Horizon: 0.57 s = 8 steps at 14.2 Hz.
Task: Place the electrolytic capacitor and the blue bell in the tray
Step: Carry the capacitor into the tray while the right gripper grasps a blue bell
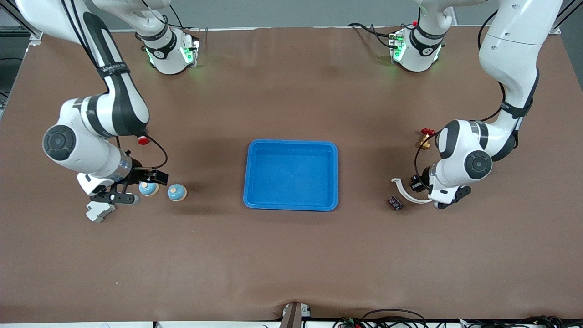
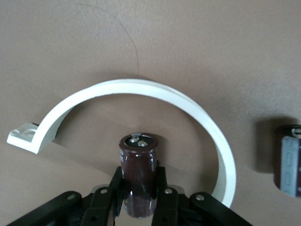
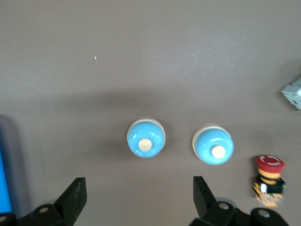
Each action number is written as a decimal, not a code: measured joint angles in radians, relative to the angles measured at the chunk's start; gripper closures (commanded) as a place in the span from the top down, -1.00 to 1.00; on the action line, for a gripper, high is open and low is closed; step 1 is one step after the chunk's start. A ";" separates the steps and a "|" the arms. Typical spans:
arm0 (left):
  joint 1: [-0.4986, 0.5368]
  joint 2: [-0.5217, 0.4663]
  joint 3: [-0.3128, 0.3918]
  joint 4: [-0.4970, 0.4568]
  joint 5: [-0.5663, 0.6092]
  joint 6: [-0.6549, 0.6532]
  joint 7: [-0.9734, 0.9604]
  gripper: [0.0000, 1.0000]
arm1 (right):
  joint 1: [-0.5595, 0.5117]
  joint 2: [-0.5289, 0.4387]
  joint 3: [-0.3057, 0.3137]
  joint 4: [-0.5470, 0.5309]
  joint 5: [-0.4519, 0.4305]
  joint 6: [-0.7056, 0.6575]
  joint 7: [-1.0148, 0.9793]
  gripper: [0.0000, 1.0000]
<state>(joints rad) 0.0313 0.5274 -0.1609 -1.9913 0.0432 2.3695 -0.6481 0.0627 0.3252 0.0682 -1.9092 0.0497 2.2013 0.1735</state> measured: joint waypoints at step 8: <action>-0.003 -0.076 -0.057 0.072 0.000 -0.102 -0.056 -1.00 | 0.057 0.106 0.000 -0.005 0.002 0.071 -0.009 1.00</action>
<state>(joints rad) 0.0286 0.4511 -0.2180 -1.9197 0.0432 2.2679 -0.7036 0.1193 0.4308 0.0685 -1.9144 0.0516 2.2727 0.1645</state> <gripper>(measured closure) 0.700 0.000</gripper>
